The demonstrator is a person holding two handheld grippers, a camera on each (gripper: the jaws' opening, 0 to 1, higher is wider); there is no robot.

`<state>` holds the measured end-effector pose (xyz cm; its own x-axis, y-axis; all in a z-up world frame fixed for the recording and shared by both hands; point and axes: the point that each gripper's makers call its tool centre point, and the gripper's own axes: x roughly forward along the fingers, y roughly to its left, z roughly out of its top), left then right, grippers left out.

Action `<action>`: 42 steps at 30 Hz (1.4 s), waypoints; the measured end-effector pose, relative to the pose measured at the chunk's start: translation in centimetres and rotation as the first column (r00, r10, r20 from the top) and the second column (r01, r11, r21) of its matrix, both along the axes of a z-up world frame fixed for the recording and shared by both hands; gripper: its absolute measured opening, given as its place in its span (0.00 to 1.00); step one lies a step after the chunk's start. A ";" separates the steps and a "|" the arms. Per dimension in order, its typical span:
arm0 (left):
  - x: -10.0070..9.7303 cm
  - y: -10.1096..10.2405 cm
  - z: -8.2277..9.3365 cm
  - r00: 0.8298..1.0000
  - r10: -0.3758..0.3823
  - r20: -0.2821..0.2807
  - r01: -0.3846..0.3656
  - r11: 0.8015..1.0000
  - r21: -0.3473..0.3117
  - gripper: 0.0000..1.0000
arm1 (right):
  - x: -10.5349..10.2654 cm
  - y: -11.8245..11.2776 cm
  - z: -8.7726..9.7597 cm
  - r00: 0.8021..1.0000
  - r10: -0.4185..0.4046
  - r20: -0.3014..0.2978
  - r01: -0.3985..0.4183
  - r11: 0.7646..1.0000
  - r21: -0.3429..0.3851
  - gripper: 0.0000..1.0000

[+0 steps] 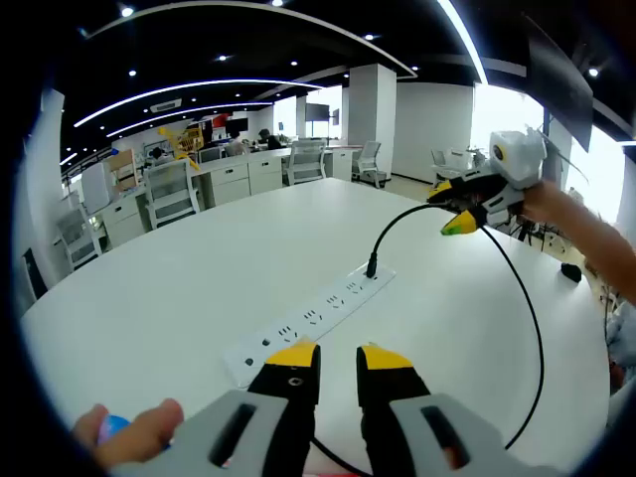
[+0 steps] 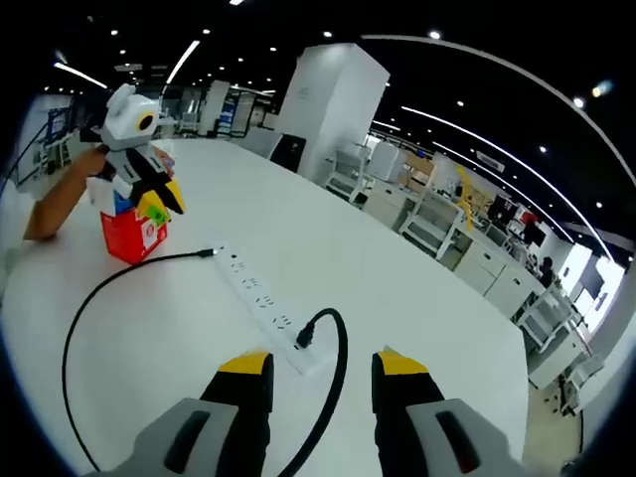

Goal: Find the data cable on the table. Grasp the USB connector end of the cable and insert it into the USB port on the table

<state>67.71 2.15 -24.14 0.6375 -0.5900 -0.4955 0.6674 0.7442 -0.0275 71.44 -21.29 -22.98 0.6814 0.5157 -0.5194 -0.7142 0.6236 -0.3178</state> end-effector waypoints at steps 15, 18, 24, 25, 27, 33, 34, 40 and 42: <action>-0.1 -0.1 -0.1 1.000 0.000 -0.002 0.000 1.000 0.001 0.16 | -2.7 -2.1 0.1 0.995 -0.083 0.062 0.071 0.982 0.178 0.42; 0.0 -0.2 -0.1 1.000 0.000 -0.001 0.000 1.000 -0.001 0.16 | -3.4 -2.5 -0.1 0.993 -0.096 0.073 0.079 0.977 0.199 0.42; 0.2 -0.2 -0.1 1.000 0.000 -0.002 0.000 1.000 0.000 0.16 | -5.0 -2.8 -0.7 0.989 -0.116 0.087 0.094 0.970 0.223 0.42; 0.2 -0.2 -0.1 1.000 0.000 -0.002 0.000 1.000 0.001 0.16 | -5.3 -2.9 -0.8 0.988 -0.124 0.094 0.100 0.969 0.228 0.42; 0.3 -0.2 -0.1 1.000 0.000 -0.002 0.000 1.000 0.001 0.16 | -5.9 -2.9 -0.9 0.986 -0.134 0.096 0.106 0.962 0.252 0.42; 0.3 -0.1 0.0 1.000 0.000 -0.001 0.000 1.000 0.000 0.16 | -7.9 -2.9 -0.9 0.981 -0.159 0.107 0.120 0.946 0.301 0.42; 0.3 -0.1 0.0 1.000 0.000 -0.001 0.000 1.000 0.000 0.16 | -8.2 -2.9 -1.0 0.981 -0.162 0.111 0.121 0.945 0.304 0.42; 0.2 0.0 -0.1 1.000 0.000 -0.001 0.000 1.000 0.001 0.16 | -9.7 -2.9 -1.3 0.976 -0.185 0.118 0.138 0.934 0.329 0.42; 0.2 0.0 -0.1 1.000 0.000 -0.001 0.000 1.000 0.000 0.16 | -10.2 -2.9 -1.5 0.975 -0.188 0.119 0.139 0.932 0.336 0.42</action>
